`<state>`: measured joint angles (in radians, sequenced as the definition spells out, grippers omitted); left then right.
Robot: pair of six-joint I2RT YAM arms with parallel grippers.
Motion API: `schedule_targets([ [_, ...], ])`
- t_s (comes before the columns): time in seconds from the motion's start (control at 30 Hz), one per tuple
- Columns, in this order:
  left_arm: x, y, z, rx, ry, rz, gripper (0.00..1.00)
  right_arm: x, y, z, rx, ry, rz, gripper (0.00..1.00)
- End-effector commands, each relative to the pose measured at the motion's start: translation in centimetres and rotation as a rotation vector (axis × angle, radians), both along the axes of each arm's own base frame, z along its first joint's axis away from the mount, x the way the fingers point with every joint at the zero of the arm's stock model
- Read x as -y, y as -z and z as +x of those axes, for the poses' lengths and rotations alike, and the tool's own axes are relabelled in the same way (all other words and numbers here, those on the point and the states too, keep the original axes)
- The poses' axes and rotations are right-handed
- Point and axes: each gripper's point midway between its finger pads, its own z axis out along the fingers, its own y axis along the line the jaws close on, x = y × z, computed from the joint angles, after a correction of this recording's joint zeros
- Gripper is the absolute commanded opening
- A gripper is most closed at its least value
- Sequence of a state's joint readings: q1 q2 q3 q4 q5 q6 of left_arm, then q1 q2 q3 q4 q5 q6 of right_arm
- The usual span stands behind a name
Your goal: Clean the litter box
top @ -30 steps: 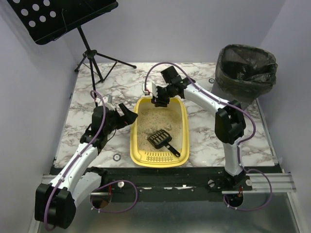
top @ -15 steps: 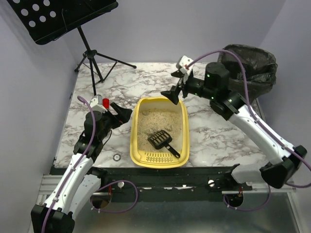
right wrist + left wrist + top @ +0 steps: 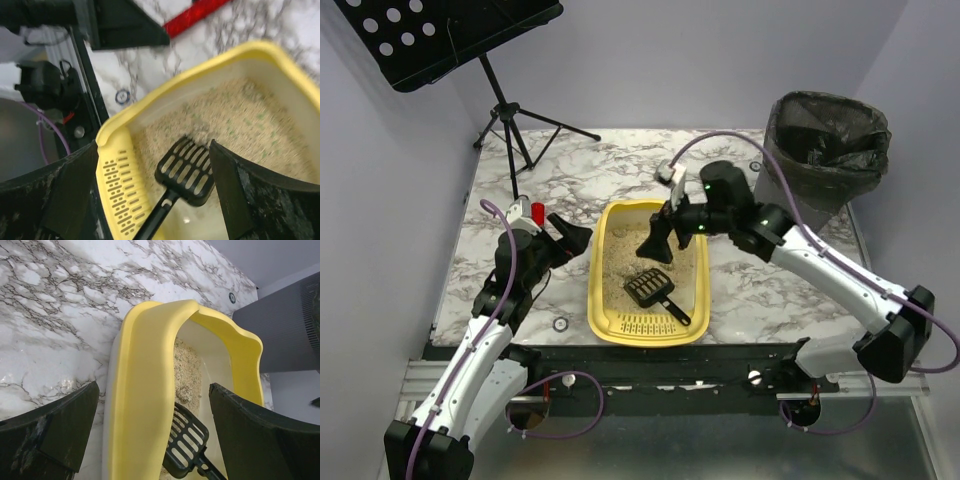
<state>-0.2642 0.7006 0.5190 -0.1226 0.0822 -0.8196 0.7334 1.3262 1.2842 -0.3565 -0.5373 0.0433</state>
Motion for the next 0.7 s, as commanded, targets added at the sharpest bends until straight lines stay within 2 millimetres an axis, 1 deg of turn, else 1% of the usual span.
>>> schedule_targets([
  [0.0, -0.4, 0.7, -0.3, -0.029, -0.017, 0.019, 0.99, 1.3, 8.9, -1.6, -0.220, 0.156, -0.343, 1.00],
  [0.03, -0.5, 0.7, -0.3, -0.030, -0.020, 0.022, 0.99, 1.3, 11.0, -2.4, -0.256, 0.160, -0.420, 1.00],
  [0.07, -0.5, 0.8, -0.3, -0.032, -0.022, 0.025, 0.99, 1.6, 11.9, -2.0, -0.232, 0.199, -0.475, 1.00],
  [0.1, -0.6, 1.0, -0.3, -0.036, -0.026, 0.029, 0.99, 1.6, 12.8, -2.1, -0.229, 0.216, -0.525, 1.00],
  [0.13, -0.7, 1.1, -0.4, -0.042, -0.025, 0.033, 0.99, 1.8, 13.9, -3.6, -0.223, 0.190, -0.607, 1.00],
  [0.17, -0.7, 1.3, -0.4, -0.046, -0.029, 0.038, 0.99, 1.9, 15.1, -3.3, -0.214, 0.202, -0.682, 1.00],
  [0.2, -0.8, 1.4, -0.4, -0.048, -0.030, 0.039, 0.99, 2.0, 15.8, -3.8, -0.221, 0.201, -0.733, 1.00],
  [0.23, -0.7, 1.4, -0.3, -0.046, -0.031, 0.037, 0.99, 2.9, 16.6, -4.4, -0.221, 0.216, -0.812, 1.00],
  [0.27, -0.7, 1.4, -0.3, -0.045, -0.032, 0.039, 0.99, 3.2, 17.9, -4.2, -0.217, 0.231, -0.877, 1.00],
  [0.4, -0.6, 1.5, -0.2, -0.046, -0.022, 0.044, 0.99, 4.2, 19.6, -3.6, -0.222, 0.292, -0.970, 0.99],
  [0.5, -0.9, 1.8, -0.1, -0.055, -0.037, 0.055, 0.99, 4.9, 19.8, -3.6, -0.213, 0.340, -1.004, 0.96],
  [0.53, -0.9, 1.9, -0.1, -0.059, -0.039, 0.058, 0.99, 5.1, 19.9, -3.9, -0.220, 0.349, -1.019, 0.93],
  [0.67, -1.1, 2.0, 0.0, -0.060, -0.050, 0.060, 0.99, 5.4, 20.7, -5.0, -0.246, 0.348, -1.048, 0.91],
])
